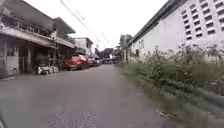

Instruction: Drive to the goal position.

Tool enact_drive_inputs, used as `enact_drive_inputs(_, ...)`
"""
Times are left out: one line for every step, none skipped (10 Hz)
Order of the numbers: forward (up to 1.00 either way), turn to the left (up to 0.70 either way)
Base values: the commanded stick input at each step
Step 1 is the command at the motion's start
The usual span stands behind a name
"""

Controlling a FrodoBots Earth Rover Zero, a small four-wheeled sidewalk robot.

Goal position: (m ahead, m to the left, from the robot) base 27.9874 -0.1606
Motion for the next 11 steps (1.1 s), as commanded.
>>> enact_drive_inputs(0.70,0.00)
enact_drive_inputs(0.70,0.00)
enact_drive_inputs(0.70,0.00)
enact_drive_inputs(0.70,0.00)
enact_drive_inputs(0.70,0.00)
enact_drive_inputs(0.70,0.00)
enact_drive_inputs(0.70,0.00)
enact_drive_inputs(0.70,0.00)
enact_drive_inputs(0.70,0.00)
enact_drive_inputs(0.70,0.35)
enact_drive_inputs(0.70,0.35)
